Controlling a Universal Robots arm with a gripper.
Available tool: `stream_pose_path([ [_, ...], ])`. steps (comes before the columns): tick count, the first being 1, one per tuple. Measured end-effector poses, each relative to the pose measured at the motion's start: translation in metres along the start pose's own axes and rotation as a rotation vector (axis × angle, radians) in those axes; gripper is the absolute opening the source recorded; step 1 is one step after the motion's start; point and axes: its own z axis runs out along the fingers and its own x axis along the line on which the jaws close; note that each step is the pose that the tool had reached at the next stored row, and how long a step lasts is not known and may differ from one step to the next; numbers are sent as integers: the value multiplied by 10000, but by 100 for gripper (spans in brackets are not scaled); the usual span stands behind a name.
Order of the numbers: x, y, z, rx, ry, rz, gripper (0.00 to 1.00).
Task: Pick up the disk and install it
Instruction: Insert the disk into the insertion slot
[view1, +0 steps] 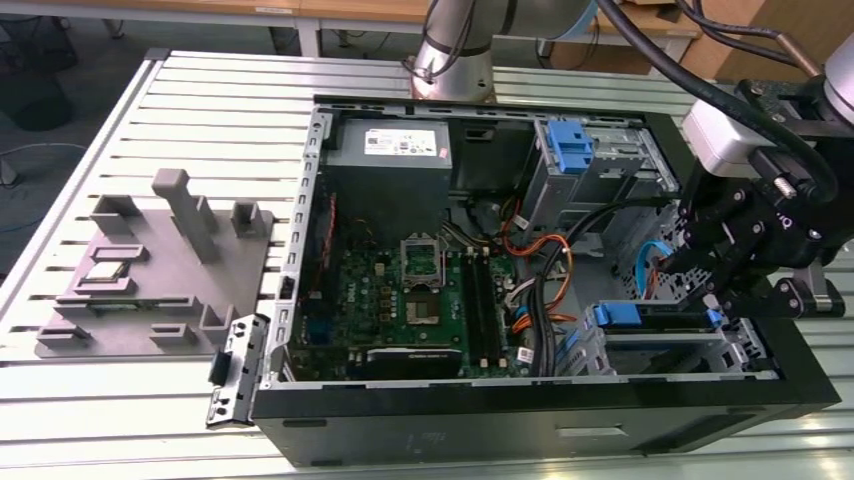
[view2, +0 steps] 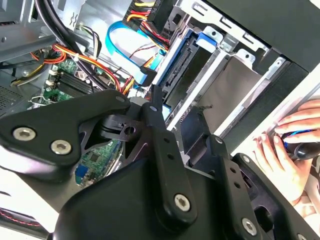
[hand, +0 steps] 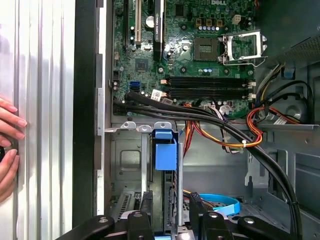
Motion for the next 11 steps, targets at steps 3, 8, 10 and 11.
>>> stream_pose_path([
  [3,0,0,0,0,-1,1,42],
  [8,-15,0,6,0,-11,0,42],
  [10,-38,0,15,-1,-41,-3,42],
  [11,-53,1,21,-1,-60,-6,42],
])
